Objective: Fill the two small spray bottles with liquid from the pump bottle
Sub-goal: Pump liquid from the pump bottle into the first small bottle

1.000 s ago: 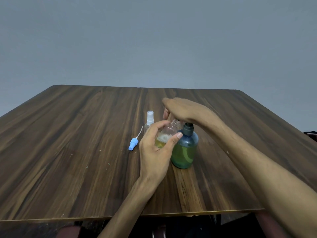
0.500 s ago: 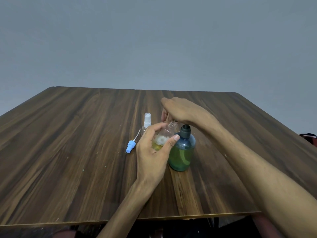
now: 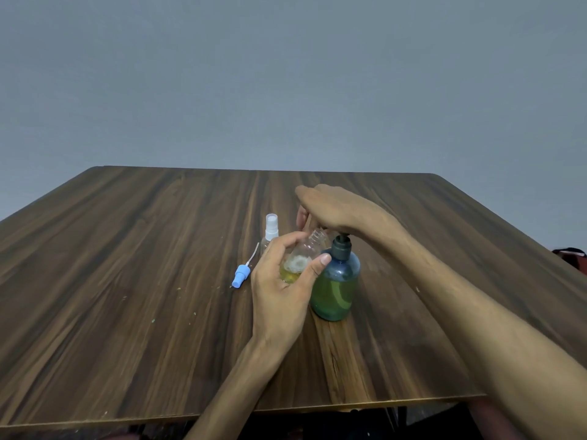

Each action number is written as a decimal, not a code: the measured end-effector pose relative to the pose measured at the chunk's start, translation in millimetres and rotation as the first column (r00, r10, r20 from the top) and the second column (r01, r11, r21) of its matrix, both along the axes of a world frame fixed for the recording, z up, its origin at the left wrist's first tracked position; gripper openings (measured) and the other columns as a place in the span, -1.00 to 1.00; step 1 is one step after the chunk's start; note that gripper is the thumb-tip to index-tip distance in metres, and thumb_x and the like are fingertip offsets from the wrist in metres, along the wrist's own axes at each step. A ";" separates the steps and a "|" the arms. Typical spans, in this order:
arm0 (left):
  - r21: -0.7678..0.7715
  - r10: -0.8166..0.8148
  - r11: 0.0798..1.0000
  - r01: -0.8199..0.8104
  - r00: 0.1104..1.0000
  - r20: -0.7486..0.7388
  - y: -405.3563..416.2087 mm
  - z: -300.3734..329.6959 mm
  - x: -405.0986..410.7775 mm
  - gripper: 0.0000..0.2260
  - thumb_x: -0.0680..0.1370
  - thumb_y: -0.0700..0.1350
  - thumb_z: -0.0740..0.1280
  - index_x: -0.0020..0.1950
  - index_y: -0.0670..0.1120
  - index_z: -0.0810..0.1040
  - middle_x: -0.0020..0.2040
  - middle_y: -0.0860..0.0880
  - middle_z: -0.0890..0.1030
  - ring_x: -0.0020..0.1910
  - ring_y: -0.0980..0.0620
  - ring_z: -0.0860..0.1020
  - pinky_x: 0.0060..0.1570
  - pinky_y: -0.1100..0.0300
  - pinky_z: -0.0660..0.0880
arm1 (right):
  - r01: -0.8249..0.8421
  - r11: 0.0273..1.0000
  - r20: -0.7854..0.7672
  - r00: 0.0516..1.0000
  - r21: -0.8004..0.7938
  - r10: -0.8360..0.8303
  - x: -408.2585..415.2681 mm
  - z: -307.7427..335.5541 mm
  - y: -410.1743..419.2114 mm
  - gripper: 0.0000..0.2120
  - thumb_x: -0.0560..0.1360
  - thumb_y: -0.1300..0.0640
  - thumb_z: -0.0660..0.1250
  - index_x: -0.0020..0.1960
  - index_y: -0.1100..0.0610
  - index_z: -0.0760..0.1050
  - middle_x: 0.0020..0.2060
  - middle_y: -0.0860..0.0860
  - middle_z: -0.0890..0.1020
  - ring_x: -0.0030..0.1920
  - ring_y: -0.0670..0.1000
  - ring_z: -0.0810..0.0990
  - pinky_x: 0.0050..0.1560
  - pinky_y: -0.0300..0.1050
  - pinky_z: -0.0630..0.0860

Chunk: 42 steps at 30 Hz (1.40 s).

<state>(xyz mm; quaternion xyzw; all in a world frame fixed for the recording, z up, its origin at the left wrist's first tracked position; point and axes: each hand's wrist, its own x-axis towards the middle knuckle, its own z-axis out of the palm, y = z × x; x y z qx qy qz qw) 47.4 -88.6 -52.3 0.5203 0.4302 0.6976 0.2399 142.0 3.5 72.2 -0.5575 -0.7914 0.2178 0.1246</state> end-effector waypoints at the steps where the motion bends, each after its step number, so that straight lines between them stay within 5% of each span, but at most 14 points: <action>1: -0.003 0.000 1.000 0.000 1.000 -0.002 0.6 -0.4 0.0 -0.69 0.53 -0.09 0.58 0.23 0.04 0.63 0.12 0.03 0.72 0.16 -0.05 0.69 0.16 -0.01 0.64 | -0.003 1.000 0.001 1.000 -0.002 0.003 -0.3 -0.4 0.6 -0.44 0.51 -0.12 -0.07 -0.16 0.06 0.68 -0.10 -0.04 0.73 -0.10 0.04 0.65 0.06 0.08 0.57; 13: -0.014 0.007 1.000 -0.007 1.000 -0.002 1.1 -0.9 0.2 -0.69 0.52 -0.07 0.58 0.23 0.07 0.63 0.11 0.02 0.72 0.16 -0.04 0.69 0.15 0.07 0.63 | -0.012 1.000 0.040 0.999 -0.017 0.012 -1.1 -4.9 1.2 -0.46 0.56 -0.12 -0.05 -0.12 0.06 0.68 -0.05 -0.05 0.72 -0.08 0.04 0.65 0.05 0.06 0.57; 19: 0.003 -0.020 1.000 0.020 1.000 -0.003 3.7 -4.9 -1.9 -0.69 0.53 -0.08 0.57 0.25 0.00 0.63 0.15 -0.03 0.73 0.20 -0.12 0.69 0.18 -0.11 0.64 | -0.014 1.000 -0.030 0.999 -0.015 0.013 0.3 -1.7 1.3 -0.44 0.51 -0.14 -0.05 -0.17 0.06 0.68 -0.16 -0.04 0.73 -0.08 0.05 0.67 0.11 0.09 0.60; 31: -0.007 -0.018 1.000 0.018 1.000 0.000 3.1 -4.3 -1.7 -0.68 0.53 -0.07 0.57 0.25 -0.01 0.63 0.14 -0.02 0.72 0.18 -0.09 0.69 0.17 -0.12 0.64 | 0.010 1.000 -0.007 1.000 0.002 -0.010 0.3 -1.4 0.2 -0.46 0.51 -0.15 -0.03 -0.16 0.04 0.69 -0.13 -0.01 0.75 -0.17 0.05 0.67 0.08 0.04 0.61; 36: -0.026 -0.003 1.000 0.003 1.000 0.005 0.5 -1.0 0.5 -0.69 0.52 -0.07 0.57 0.24 0.01 0.64 0.11 0.01 0.73 0.16 -0.05 0.69 0.16 -0.06 0.65 | 0.009 1.000 0.028 1.000 -0.030 -0.008 -0.9 -6.0 -1.8 -0.42 0.50 -0.16 -0.06 -0.07 0.10 0.68 0.01 0.05 0.74 -0.17 0.05 0.66 0.11 0.10 0.59; 42: -0.029 -0.018 0.999 0.019 1.000 0.019 0.1 -2.0 -0.5 -0.69 0.52 -0.08 0.57 0.25 0.00 0.64 0.14 0.01 0.73 0.19 -0.07 0.69 0.19 -0.10 0.64 | 0.007 1.000 0.008 1.000 -0.007 -0.007 -0.3 -2.4 -2.5 -0.47 0.57 -0.12 -0.04 -0.12 0.05 0.67 -0.06 0.01 0.73 -0.18 0.04 0.67 -0.08 -0.01 0.54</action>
